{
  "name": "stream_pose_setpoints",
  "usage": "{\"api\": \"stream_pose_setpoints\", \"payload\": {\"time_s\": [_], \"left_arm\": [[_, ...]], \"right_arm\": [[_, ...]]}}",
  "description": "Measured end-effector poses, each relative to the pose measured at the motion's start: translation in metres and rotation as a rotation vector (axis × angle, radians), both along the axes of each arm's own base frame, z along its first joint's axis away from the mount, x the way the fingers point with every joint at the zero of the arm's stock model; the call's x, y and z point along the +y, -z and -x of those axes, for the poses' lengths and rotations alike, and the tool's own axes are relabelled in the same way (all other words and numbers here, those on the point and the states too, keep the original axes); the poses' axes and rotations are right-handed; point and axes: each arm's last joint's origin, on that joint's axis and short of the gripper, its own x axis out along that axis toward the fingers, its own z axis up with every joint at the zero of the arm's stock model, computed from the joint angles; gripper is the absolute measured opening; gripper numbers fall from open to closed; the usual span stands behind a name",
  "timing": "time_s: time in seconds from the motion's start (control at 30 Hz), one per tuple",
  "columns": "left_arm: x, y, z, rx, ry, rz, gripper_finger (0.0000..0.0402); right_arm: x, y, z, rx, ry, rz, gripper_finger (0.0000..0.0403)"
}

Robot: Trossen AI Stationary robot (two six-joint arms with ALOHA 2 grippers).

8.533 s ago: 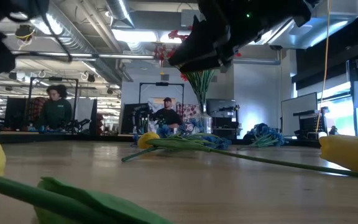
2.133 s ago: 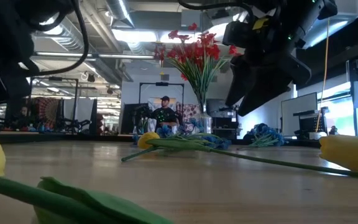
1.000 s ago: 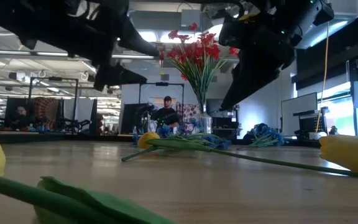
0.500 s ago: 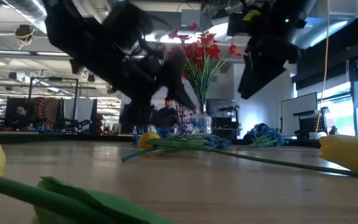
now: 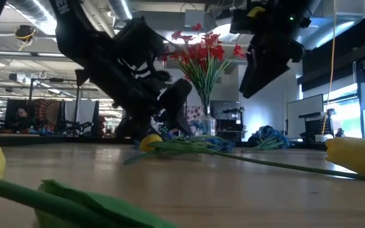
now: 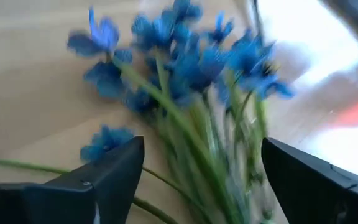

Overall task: Sort flowers into vase by color
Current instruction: Put the bottom blue flower into the yellow vase

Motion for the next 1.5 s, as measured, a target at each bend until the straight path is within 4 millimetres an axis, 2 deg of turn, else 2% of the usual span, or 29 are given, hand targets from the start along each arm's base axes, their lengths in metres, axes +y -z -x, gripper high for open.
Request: {"api": "stream_pose_setpoints", "payload": {"time_s": [0.2,0.3,0.43,0.53,0.57,0.67,0.8,0.97,1.13,1.23,1.37,1.5], "left_arm": [[0.001,0.019,-0.003,0.003,-0.025,0.004,0.0252],[0.001,0.021,-0.005,-0.024,-0.042,0.003,0.0206],[0.002,0.013,-0.007,-0.073,-0.029,0.001,0.0113],[0.005,-0.004,-0.009,-0.135,-0.019,-0.032,0.0026],[0.006,-0.011,-0.009,-0.149,-0.027,-0.060,0.0015],[0.008,-0.036,-0.006,-0.168,-0.028,-0.145,0.0009],[0.002,-0.091,0.006,-0.247,0.023,-0.282,0.0005],[-0.028,-0.153,0.045,-0.293,0.076,-0.495,0.0002],[-0.061,-0.208,0.091,-0.362,0.193,-0.671,0.0002],[-0.074,-0.229,0.117,-0.414,0.307,-0.735,0.0001],[-0.080,-0.249,0.145,-0.483,0.382,-0.786,0.0001],[-0.081,-0.257,0.153,-0.579,0.467,-0.776,0.0001]], "right_arm": [[0.000,-0.001,-0.002,-0.014,-0.013,-0.002,0.0324],[0.001,-0.001,-0.002,-0.012,-0.015,-0.005,0.0324],[0.001,-0.001,-0.001,-0.010,-0.015,-0.005,0.0324],[0.000,-0.001,-0.001,-0.005,-0.015,-0.004,0.0324],[0.000,-0.002,0.000,-0.004,-0.015,-0.003,0.0324],[0.000,-0.008,0.003,-0.026,-0.014,-0.005,0.0324],[-0.001,-0.016,0.006,-0.058,-0.009,0.010,0.0324],[-0.002,-0.019,0.008,-0.070,-0.011,0.012,0.0324],[0.001,-0.012,0.009,-0.081,-0.023,0.009,0.0324],[0.003,-0.012,0.007,-0.115,-0.022,0.006,0.0324],[0.009,-0.017,0.002,-0.212,-0.016,0.014,0.0324],[0.021,-0.025,-0.009,-0.359,-0.051,-0.032,0.0324]]}}
